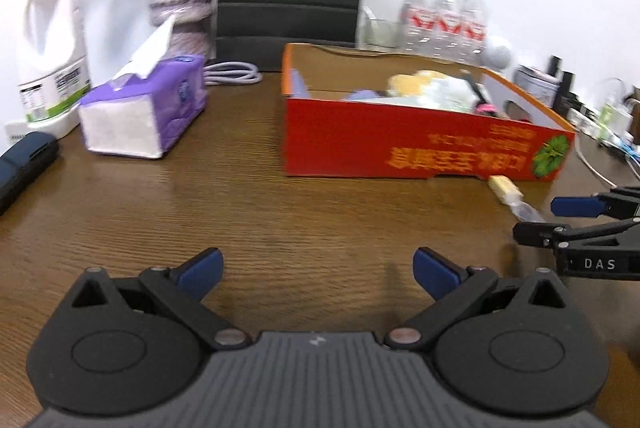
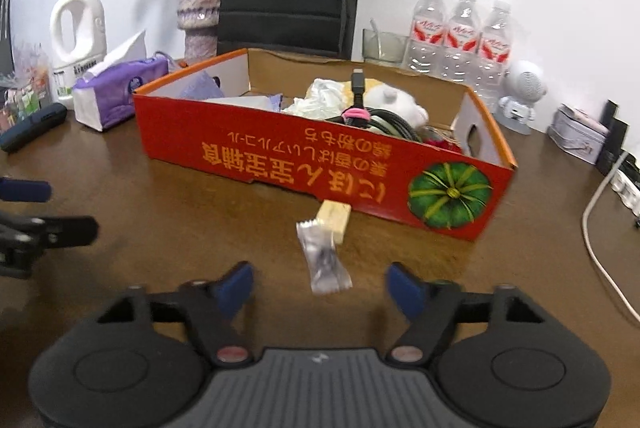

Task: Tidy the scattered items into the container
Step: 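Grasp the clear packet with the right gripper while the left grasps the wooden block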

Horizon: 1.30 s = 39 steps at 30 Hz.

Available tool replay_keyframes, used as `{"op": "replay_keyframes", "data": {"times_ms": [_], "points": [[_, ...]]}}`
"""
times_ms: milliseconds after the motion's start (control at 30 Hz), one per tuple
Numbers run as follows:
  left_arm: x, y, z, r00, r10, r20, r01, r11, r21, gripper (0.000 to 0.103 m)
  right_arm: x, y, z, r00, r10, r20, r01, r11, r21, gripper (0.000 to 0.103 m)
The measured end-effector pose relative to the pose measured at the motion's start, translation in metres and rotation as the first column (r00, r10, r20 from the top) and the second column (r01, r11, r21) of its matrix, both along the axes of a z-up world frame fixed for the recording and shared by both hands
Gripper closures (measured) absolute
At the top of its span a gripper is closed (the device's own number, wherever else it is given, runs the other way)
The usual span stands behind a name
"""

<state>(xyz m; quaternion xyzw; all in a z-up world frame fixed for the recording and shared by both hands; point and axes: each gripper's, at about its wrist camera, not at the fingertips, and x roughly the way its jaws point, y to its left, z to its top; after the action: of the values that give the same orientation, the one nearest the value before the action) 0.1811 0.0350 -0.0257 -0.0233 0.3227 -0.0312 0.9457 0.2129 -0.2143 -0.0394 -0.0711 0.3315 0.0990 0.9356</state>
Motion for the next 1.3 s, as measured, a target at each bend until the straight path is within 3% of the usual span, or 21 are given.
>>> {"op": "replay_keyframes", "data": {"times_ms": [133, 233, 467, 633, 867, 1067, 1167, 1200, 1300], "points": [[0.01, 0.004, 0.002, 1.0, 0.015, -0.02, -0.015, 1.0, -0.018, 0.0, 0.014, 0.003, -0.003, 1.0, 0.008, -0.006, -0.008, 1.0, 0.005, 0.06], [0.016, -0.003, 0.005, 1.0, 0.001, -0.021, -0.002, 1.0, -0.029, 0.0, 0.015, 0.002, -0.003, 1.0, 0.015, -0.01, -0.015, 1.0, 0.013, 0.086], [0.038, -0.049, 0.011, 0.997, -0.067, -0.029, 0.065, 0.996, -0.064, 0.0, 0.005, -0.031, -0.002, 1.0, -0.02, -0.008, 0.02, 0.998, 0.058, 0.087], [0.059, -0.094, 0.008, 0.992, -0.1, -0.071, 0.092, 0.989, -0.114, 0.0, -0.002, -0.072, 0.001, 0.995, -0.103, 0.012, 0.102, 0.993, 0.056, 0.087], [0.081, -0.149, 0.002, 0.994, -0.097, -0.051, 0.093, 0.993, -0.066, 0.001, -0.005, -0.119, 0.003, 0.978, -0.205, 0.044, 0.203, 0.978, 0.053, 0.087], [0.089, -0.174, -0.009, 0.995, -0.067, -0.072, 0.068, 0.997, 0.02, 0.04, -0.006, -0.125, 0.001, 0.977, -0.198, 0.074, 0.193, 0.978, 0.077, 0.086], [0.087, -0.182, -0.009, 0.995, -0.072, -0.067, 0.077, 0.995, 0.065, 0.065, -0.007, -0.126, 0.001, 0.979, -0.191, 0.076, 0.182, 0.978, 0.105, 0.086], [0.086, -0.184, -0.009, 0.995, -0.078, -0.063, 0.083, 0.994, 0.075, 0.078, -0.007, -0.126, 0.0, 0.979, -0.189, 0.076, 0.181, 0.977, 0.109, 0.086], [0.079, -0.184, -0.01, 0.994, -0.093, -0.049, 0.097, 0.991, 0.087, 0.081, -0.009, -0.126, 0.001, 0.979, -0.187, 0.08, 0.177, 0.977, 0.12, 0.086]]}}
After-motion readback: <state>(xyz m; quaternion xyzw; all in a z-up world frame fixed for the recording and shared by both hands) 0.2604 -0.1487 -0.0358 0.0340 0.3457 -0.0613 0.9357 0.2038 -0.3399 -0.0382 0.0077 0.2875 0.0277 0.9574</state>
